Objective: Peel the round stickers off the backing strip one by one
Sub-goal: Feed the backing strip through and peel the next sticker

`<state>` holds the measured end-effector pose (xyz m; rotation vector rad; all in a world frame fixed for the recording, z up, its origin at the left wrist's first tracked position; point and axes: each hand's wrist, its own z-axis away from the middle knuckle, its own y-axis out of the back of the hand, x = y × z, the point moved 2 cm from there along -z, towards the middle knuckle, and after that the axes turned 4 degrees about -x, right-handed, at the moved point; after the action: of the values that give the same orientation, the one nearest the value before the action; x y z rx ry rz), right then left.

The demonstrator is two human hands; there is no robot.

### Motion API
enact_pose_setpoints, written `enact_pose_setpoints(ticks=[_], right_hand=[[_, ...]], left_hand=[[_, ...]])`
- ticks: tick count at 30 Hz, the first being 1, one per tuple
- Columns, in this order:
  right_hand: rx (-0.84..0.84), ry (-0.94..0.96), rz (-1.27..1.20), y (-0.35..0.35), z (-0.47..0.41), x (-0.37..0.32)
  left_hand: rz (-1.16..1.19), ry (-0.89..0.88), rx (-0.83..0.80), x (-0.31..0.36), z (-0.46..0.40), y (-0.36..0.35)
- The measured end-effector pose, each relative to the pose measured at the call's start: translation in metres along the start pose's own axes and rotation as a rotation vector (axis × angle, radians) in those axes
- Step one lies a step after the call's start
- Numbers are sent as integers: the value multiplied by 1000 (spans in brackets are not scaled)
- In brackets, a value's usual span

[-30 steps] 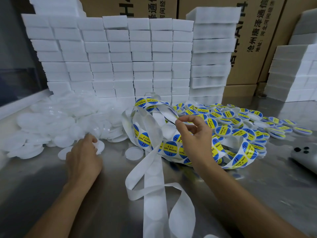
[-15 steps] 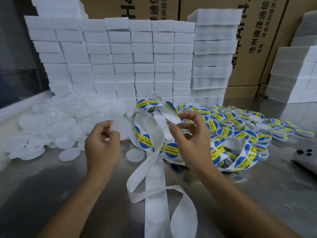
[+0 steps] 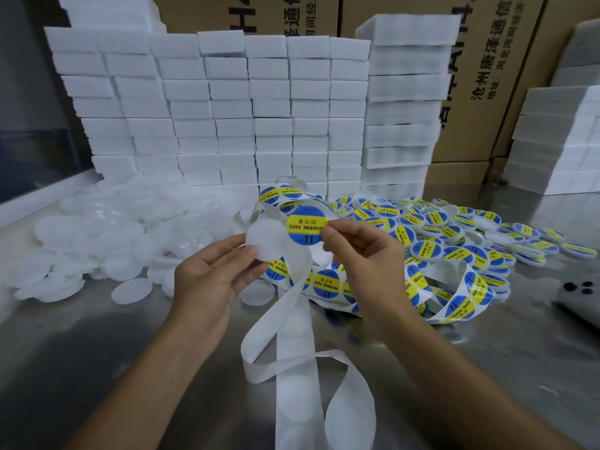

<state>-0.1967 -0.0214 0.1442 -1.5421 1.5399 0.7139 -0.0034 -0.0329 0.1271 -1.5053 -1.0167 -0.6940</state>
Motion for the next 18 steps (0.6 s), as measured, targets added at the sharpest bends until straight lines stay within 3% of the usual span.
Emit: enact_pose_setpoints(ticks=[7, 18], right_hand=[[-83, 15, 87, -8, 5, 3], [-106, 11, 144, -9, 6, 3]], left_hand=[[-35, 11, -93, 0, 3, -7], [-40, 21, -100, 0, 6, -10]])
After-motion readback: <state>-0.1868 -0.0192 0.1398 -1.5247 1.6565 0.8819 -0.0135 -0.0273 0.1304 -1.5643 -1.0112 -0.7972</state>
